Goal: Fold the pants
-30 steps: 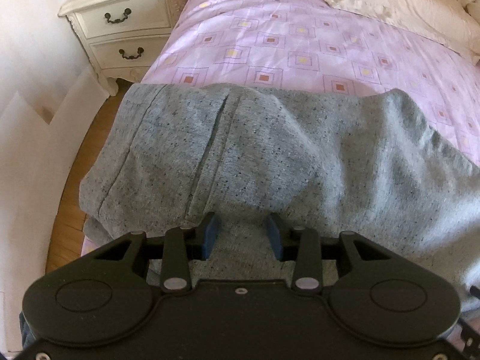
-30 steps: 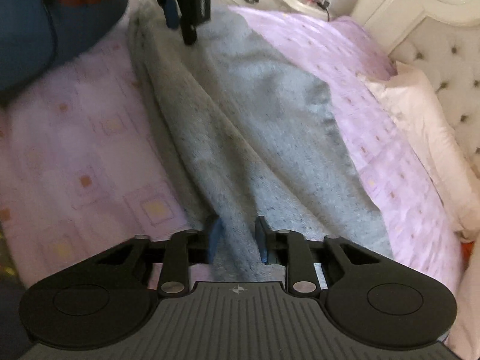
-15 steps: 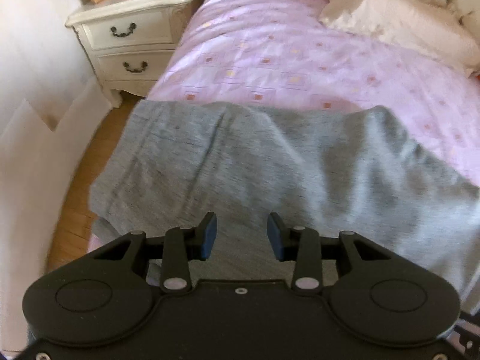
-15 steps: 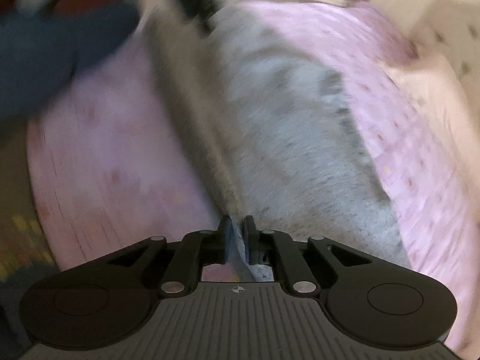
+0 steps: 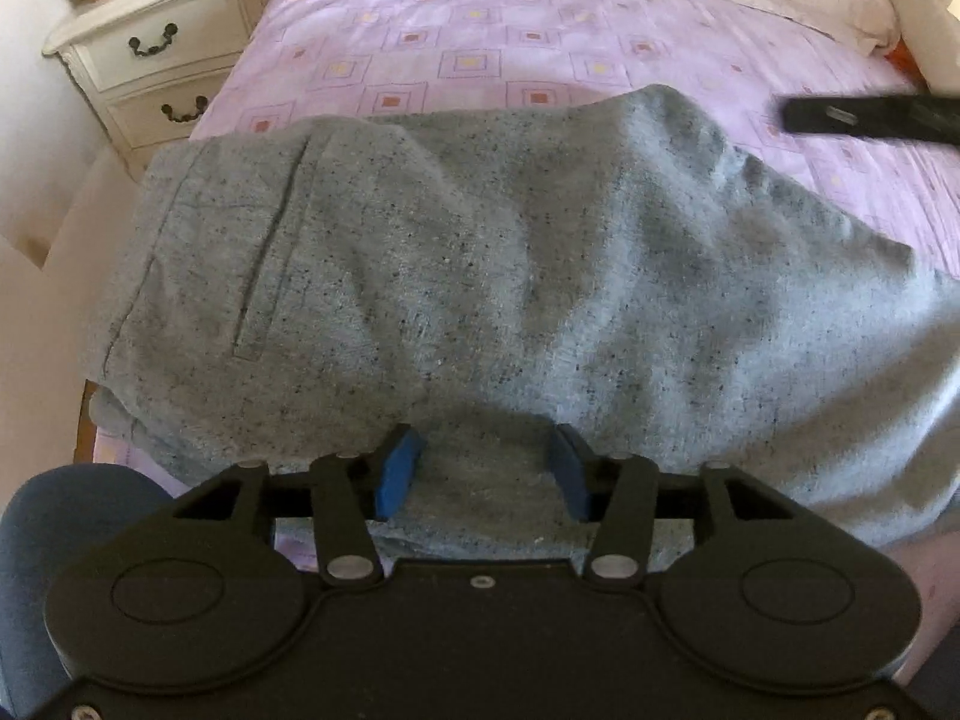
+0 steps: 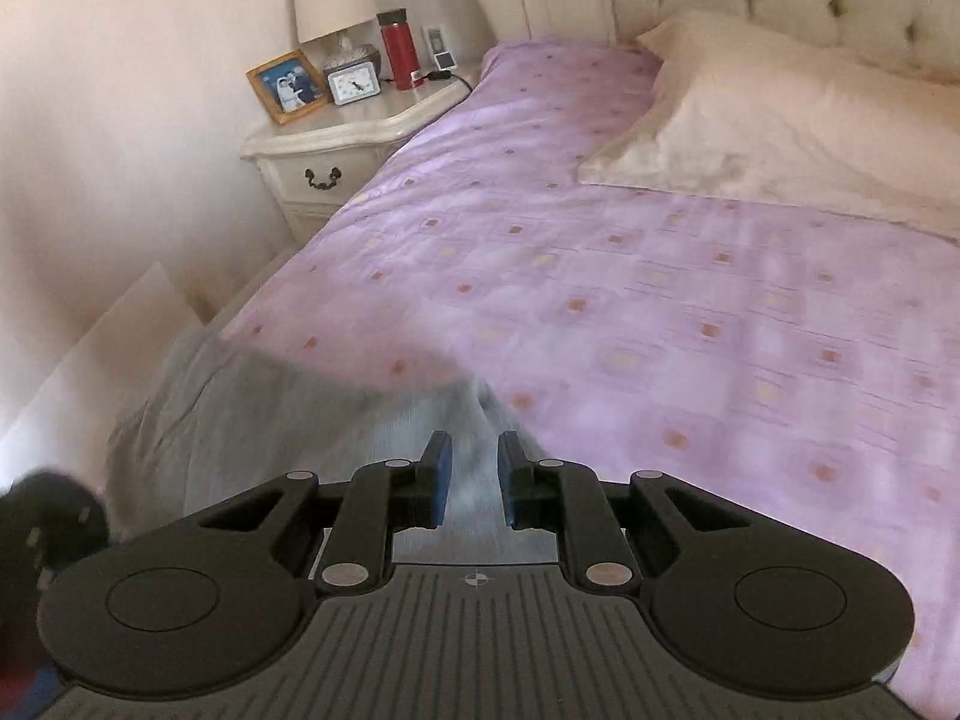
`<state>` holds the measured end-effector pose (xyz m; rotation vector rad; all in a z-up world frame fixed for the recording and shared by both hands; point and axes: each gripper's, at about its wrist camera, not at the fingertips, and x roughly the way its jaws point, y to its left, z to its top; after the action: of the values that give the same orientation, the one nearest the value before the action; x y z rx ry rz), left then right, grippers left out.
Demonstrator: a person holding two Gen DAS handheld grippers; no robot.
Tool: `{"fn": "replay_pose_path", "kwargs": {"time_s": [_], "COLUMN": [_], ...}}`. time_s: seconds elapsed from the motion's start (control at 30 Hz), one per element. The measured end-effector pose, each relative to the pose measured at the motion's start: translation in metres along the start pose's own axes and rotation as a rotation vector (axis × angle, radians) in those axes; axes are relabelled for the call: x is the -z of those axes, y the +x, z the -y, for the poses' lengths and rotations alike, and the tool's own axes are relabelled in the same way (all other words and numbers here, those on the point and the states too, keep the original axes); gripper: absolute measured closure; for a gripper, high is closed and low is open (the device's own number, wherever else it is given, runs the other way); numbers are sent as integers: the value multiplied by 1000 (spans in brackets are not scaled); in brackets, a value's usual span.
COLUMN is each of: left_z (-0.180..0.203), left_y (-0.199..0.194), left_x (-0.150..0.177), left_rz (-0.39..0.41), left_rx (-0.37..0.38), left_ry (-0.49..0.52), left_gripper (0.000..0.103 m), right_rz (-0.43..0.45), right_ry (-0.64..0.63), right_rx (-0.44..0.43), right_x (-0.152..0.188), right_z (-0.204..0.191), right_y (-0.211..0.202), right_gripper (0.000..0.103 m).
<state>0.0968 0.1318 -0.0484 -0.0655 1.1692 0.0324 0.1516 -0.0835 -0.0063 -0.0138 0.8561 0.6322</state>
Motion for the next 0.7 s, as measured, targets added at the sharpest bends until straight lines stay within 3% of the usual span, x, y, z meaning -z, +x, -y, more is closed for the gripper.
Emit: {"fn": "replay_pose_path", "kwargs": {"time_s": [0.1,0.2,0.33,0.4,0.47,0.53,0.6,0.7], "left_z": [5,7,3,3,3,5,5,4], "left_y": [1,1,1,2,3,2,3,3], "left_x": [2,3,1,0,0,1,1,0], "left_rz": [13,18,20,22,23,27,26,25], "left_rx": [-15,-19,-4,-7,-11,-17,-11,-8], "left_ry": [18,21,-9,-9,1,8,13,9], "left_gripper": [46,45,45,44,43,43,43,43], "right_rz": [-11,-77,-133,-143,-91,25,108,87], "right_ry": [12,-23,-111,-150,-153,-103,-61,-54], "right_rx": [-12,-19,-100,-91,-58,-16,14,11], "right_x": [-2,9,33,38,34,22,13,-2], "right_z": [2,-3,-20,-26,-27,-20,-12,-1], "right_y": [28,41,32,28,20,11,8,22], "right_gripper": [87,86,84,85,85,84,76,72]}}
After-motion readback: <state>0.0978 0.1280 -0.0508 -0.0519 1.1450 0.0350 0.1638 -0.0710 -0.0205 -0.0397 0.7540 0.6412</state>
